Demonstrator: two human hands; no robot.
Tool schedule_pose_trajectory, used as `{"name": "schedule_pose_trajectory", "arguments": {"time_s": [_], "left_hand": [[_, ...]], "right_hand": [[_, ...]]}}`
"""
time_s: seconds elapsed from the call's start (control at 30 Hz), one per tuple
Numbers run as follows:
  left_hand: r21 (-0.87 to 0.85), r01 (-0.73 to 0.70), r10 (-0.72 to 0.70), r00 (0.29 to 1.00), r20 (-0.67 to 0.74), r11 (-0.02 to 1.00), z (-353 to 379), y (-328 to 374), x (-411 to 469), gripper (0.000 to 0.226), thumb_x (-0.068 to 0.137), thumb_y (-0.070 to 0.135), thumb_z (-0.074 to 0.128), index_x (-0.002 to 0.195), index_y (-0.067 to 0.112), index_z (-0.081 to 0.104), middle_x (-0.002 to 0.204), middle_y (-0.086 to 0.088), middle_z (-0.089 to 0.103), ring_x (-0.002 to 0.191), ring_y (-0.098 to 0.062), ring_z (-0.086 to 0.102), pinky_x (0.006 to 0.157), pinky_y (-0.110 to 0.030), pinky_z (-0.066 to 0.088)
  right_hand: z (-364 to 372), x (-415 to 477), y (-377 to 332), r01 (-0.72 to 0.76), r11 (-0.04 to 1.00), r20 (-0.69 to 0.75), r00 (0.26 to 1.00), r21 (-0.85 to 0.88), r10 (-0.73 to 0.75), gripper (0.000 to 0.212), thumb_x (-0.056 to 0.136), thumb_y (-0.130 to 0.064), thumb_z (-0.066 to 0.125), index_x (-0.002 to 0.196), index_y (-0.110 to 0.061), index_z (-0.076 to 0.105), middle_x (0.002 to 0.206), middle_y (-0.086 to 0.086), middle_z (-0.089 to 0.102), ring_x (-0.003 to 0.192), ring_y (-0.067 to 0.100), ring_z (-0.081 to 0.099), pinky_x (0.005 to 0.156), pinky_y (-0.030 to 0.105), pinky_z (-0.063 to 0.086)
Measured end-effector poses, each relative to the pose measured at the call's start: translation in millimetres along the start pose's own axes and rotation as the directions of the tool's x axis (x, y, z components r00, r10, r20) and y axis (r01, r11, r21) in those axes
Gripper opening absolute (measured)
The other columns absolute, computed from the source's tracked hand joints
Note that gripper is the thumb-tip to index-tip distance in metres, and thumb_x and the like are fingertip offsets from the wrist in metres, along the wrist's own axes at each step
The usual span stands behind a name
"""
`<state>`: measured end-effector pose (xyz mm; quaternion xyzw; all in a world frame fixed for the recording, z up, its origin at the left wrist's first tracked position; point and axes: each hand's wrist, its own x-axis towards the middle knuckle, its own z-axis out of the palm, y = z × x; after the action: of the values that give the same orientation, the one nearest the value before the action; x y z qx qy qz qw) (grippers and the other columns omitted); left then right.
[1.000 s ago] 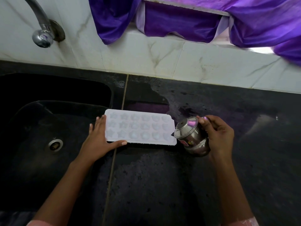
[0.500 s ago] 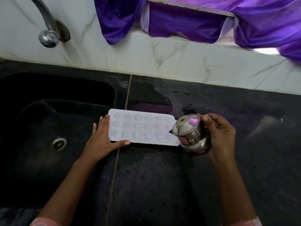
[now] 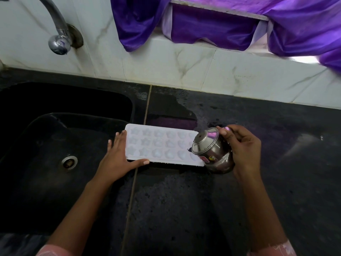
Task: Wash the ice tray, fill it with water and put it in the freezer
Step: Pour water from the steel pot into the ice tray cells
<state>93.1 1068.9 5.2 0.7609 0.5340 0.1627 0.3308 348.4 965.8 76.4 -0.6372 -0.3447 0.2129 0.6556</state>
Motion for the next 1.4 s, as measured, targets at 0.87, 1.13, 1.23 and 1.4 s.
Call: {"name": "schedule_pose_trajectory", "arguments": {"time_s": [0.87, 1.13, 1.23, 1.4], "left_hand": [[-0.009, -0.055, 0.055, 0.998, -0.013, 0.998, 3.7, -11.0, 4.1, 0.115, 0.068, 0.055, 0.071, 0.150, 0.018, -0.001, 0.158, 0.003, 0.000, 0.127, 0.006, -0.018, 0.114, -0.032, -0.007], [0.001, -0.028, 0.028, 1.000, -0.005, 1.000, 1.2, -6.2, 1.0, 0.114, 0.070, 0.053, 0.072, 0.150, 0.018, -0.002, 0.158, 0.002, -0.003, 0.124, 0.004, -0.018, 0.115, -0.036, -0.002], [0.006, -0.034, 0.034, 0.999, -0.007, 0.999, 1.7, -7.3, 1.7, 0.114, 0.070, 0.053, 0.071, 0.150, 0.018, -0.002, 0.158, 0.002, -0.002, 0.124, 0.005, -0.018, 0.115, -0.035, -0.003], [0.006, -0.021, 0.021, 1.000, -0.004, 1.000, 2.3, -6.9, 1.4, 0.114, 0.070, 0.053, 0.071, 0.150, 0.018, -0.002, 0.158, 0.003, -0.003, 0.124, 0.005, -0.018, 0.115, -0.037, -0.002]], "right_hand": [[5.1, 0.2, -6.6, -0.040, 0.991, -0.016, 0.999, 0.131, 0.043, 0.009, 0.076, -0.004, 0.067, 0.075, -0.013, 0.063, 0.062, -0.013, 0.069, 0.062, -0.002, 0.063, 0.062, 0.012, 0.050], [16.6, 0.3, -7.9, -0.068, 0.990, 0.039, 0.997, 0.122, 0.063, 0.006, 0.072, -0.012, 0.069, 0.075, -0.016, 0.065, 0.065, -0.011, 0.071, 0.068, 0.002, 0.064, 0.067, 0.015, 0.051], [21.6, -0.4, -7.5, -0.051, 0.995, 0.060, 0.997, 0.089, 0.046, 0.013, 0.078, -0.002, 0.066, 0.075, -0.014, 0.064, 0.061, -0.016, 0.069, 0.062, -0.005, 0.062, 0.062, 0.010, 0.050], [27.4, -2.0, -6.2, -0.034, 0.998, 0.097, 0.995, 0.053, 0.029, 0.016, 0.078, -0.001, 0.067, 0.074, -0.017, 0.065, 0.063, -0.016, 0.069, 0.063, -0.005, 0.062, 0.062, 0.009, 0.048]]}}
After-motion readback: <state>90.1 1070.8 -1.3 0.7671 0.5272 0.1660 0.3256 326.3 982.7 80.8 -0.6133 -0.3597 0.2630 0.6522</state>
